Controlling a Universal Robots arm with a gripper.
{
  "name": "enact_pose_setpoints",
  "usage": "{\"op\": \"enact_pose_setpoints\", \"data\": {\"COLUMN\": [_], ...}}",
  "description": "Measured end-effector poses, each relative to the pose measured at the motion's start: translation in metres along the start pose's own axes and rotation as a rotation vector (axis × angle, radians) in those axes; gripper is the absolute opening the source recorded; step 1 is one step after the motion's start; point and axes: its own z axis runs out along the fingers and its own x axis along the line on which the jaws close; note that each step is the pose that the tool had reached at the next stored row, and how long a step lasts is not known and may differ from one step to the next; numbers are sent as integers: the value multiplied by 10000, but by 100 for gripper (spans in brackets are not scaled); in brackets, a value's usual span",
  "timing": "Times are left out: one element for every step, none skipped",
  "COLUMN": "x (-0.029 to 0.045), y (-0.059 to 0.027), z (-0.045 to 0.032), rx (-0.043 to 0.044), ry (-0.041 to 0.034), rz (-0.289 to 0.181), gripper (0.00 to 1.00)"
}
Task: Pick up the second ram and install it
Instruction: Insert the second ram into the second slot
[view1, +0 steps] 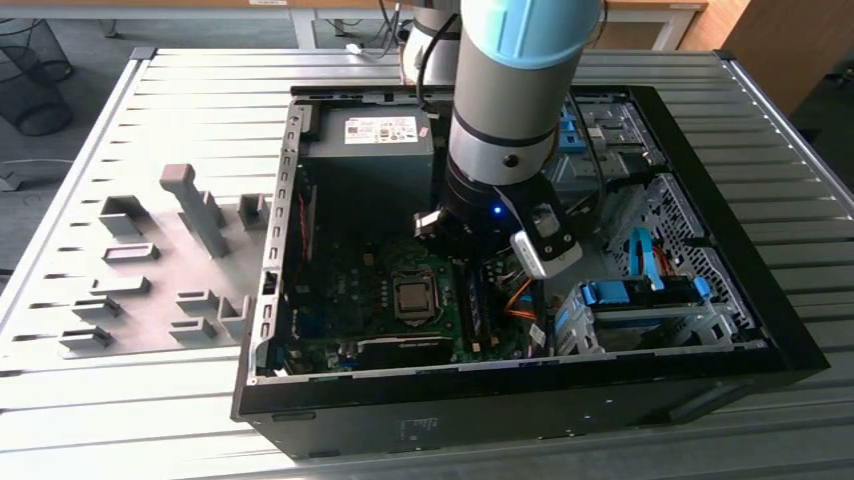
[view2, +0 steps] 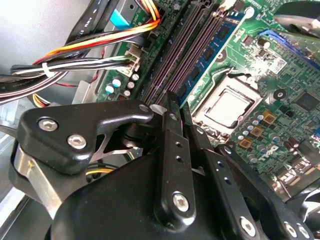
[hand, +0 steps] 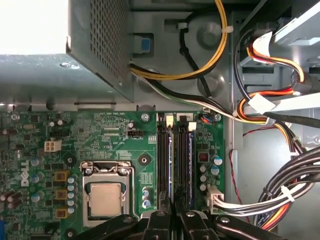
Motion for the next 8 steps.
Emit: {"op": "enact_pose_setpoints", "data": {"x": [0, 0, -1, 0, 0, 0, 0, 0], "y": [0, 0, -1, -1, -1, -2, -2, -2], "z": [4, 10, 21, 39, 53, 61, 69, 80], "rx": [-6, -10, -10, -10, -15, -28, -46, -58], "ry": [0, 0, 1, 1, 1, 2, 2, 2], "rz": [-11, -37, -50, -51, -52, -52, -52, -51], "gripper": [14, 14, 14, 14, 14, 14, 14, 14]}}
